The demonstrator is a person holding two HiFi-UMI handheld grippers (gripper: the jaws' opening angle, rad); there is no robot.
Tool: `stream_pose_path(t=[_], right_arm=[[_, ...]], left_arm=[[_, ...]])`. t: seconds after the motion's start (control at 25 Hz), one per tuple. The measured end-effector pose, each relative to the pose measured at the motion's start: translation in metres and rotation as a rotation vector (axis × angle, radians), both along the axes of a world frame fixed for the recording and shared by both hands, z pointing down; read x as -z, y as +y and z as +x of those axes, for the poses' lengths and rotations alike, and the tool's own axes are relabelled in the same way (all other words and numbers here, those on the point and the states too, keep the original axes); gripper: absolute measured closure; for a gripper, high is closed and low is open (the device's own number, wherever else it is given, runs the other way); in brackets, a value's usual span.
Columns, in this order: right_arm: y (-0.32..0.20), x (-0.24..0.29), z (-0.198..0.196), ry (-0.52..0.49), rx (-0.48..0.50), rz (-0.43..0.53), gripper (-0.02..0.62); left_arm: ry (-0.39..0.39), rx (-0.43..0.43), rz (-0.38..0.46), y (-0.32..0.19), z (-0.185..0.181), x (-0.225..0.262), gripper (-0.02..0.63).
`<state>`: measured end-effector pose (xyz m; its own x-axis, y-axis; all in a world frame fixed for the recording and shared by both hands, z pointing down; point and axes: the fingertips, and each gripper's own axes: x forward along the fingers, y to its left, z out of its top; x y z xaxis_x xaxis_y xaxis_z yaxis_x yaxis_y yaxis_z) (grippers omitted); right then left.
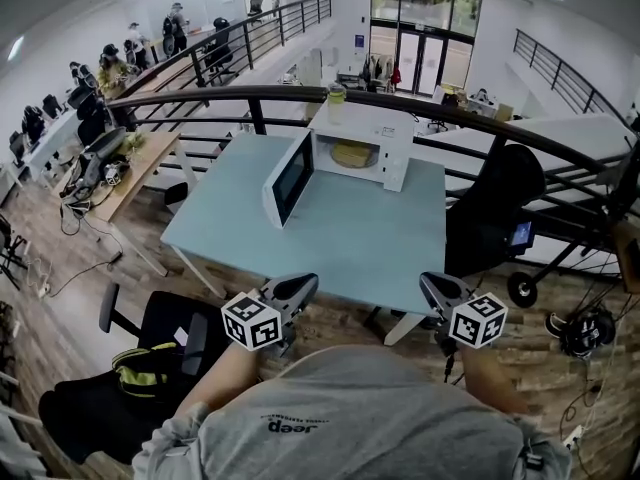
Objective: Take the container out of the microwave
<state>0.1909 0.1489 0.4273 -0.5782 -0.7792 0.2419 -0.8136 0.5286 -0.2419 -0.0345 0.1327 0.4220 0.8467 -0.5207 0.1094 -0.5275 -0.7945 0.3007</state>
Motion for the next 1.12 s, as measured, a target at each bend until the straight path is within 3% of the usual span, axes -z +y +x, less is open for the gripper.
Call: stream_pose_path(t=[0.28, 0.52, 0.84, 1.12], right_arm=[[0.006, -0.004, 0.054, 0.010, 0.043, 0.009, 0.578], [-0.003, -0.012, 0.078, -0.014, 0.062, 0.003, 0.578], [-0.053, -0.023, 0.058, -0.017, 0.063, -0.009, 0.578], [-0.143, -0.014, 0.009, -0.014, -0.006, 0.025, 0.578]], left_arm=[[-0.003, -0.009, -0.022, 0.009, 0.068, -0.009, 0.588], [-0.032, -0.007, -0.044, 0.005, 0.092, -0.017, 0.588], [-0.018, -0.012, -0.058, -0.048, 0.070, -0.028, 0.588], [0.004, -0.068, -0.031, -0.151, 0.017, -0.028, 0.588]])
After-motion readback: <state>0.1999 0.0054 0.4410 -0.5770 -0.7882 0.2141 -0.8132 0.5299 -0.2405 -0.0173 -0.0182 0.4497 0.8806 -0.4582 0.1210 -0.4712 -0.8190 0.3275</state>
